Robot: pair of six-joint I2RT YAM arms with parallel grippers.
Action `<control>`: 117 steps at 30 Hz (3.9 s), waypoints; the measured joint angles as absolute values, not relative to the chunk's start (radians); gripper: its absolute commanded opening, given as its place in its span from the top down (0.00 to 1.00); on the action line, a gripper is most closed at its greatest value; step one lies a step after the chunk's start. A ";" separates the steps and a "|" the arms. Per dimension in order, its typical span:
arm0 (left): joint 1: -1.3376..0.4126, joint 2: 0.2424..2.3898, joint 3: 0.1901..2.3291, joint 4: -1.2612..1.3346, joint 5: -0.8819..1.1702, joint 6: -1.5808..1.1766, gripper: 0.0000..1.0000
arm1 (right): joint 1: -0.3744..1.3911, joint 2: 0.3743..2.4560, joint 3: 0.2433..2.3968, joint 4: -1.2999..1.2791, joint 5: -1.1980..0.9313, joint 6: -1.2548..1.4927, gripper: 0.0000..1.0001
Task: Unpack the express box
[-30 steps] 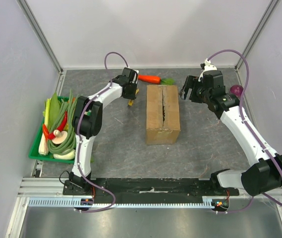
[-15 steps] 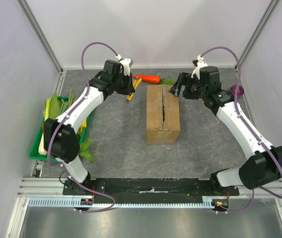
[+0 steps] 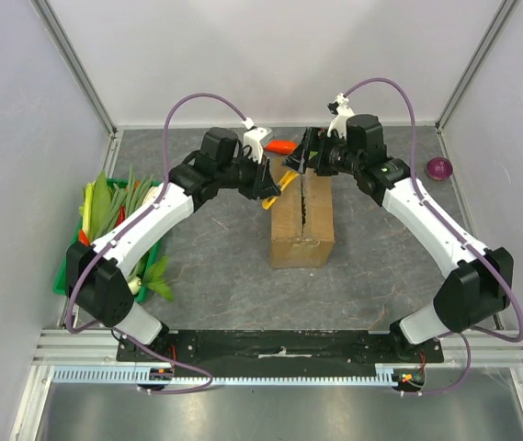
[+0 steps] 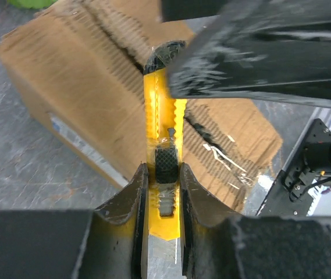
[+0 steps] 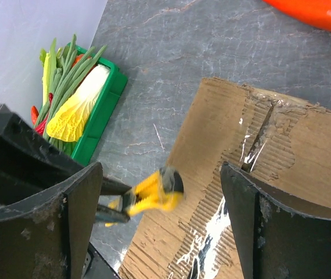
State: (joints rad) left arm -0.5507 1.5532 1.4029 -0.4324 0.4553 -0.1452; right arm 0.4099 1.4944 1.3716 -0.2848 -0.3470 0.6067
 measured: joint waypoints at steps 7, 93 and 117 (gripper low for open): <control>-0.580 1.544 1.393 -0.375 0.481 -0.145 0.89 | 0.411 1.523 1.372 -0.276 -0.371 0.653 0.21; -0.366 1.372 1.246 0.616 1.047 -1.114 0.98 | 0.437 1.259 1.378 0.192 -0.500 0.814 0.12; -0.360 1.402 1.328 0.393 1.161 -0.924 0.98 | 0.437 1.291 1.438 -0.070 -0.781 0.717 0.70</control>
